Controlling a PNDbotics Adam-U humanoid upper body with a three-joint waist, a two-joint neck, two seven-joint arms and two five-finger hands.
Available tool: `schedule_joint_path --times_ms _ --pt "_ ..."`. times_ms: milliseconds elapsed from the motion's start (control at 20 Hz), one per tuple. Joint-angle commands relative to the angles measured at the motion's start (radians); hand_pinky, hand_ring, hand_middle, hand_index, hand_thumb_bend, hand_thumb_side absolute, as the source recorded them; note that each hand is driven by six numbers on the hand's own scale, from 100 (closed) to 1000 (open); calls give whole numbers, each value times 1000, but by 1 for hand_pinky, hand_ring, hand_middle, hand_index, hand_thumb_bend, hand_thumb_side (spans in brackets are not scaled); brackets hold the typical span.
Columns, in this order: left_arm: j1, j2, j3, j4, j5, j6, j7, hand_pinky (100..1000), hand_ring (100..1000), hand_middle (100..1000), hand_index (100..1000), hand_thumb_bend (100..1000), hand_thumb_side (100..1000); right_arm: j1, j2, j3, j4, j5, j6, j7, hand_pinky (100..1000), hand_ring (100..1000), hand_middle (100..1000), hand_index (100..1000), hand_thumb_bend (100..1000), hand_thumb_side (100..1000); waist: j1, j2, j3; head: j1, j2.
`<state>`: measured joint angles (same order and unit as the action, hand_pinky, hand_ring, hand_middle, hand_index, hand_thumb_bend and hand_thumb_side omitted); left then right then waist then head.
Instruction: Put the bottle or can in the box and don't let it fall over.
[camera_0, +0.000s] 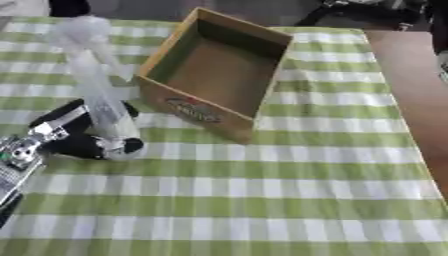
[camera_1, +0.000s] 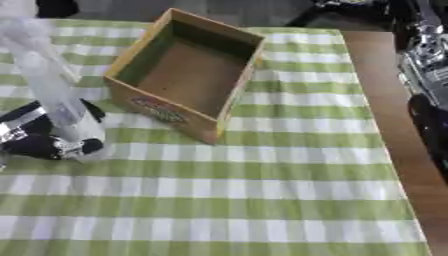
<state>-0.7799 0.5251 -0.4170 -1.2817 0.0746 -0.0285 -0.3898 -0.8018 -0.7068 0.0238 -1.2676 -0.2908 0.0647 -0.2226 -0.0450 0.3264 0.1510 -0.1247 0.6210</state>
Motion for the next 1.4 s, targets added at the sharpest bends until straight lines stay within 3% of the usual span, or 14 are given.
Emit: schedule_joint_path --times_ms 50,300,400,550,950,1400 --pt "-12 -3 -1 8 0 -3 3 867 758 639 704 497 305 -21 -21 -15 -9 -4 -1 -1 894 802 842 868 100 812 -1 -13 -4 3 -16" --pt "-14 -7 1 15 0 -4 33 835 692 521 588 274 166 -22 -20 -15 -8 -4 -1 -1 894 802 842 868 100 813 -1 -9 -4 4 -18" --pt "-14 -7 1 14 -3 -10 46 818 655 466 525 210 149 -21 -19 -15 -7 -5 -1 -2 894 802 842 868 100 813 -1 -9 -4 3 -18" --pt "-12 -6 3 10 4 -17 65 809 640 446 507 135 171 -19 -20 -15 -6 -3 0 -1 894 802 842 868 100 813 -1 -9 -3 2 -16" --pt "-14 21 35 -53 22 3 112 808 645 482 502 100 201 -13 -26 -18 -4 -3 -1 -1 896 803 842 869 100 813 2 -15 2 -4 -9" --pt "-26 28 70 -114 50 27 188 797 616 408 431 100 175 -12 -28 -20 -4 -5 -3 2 896 803 843 869 100 812 2 -18 5 -8 -6"
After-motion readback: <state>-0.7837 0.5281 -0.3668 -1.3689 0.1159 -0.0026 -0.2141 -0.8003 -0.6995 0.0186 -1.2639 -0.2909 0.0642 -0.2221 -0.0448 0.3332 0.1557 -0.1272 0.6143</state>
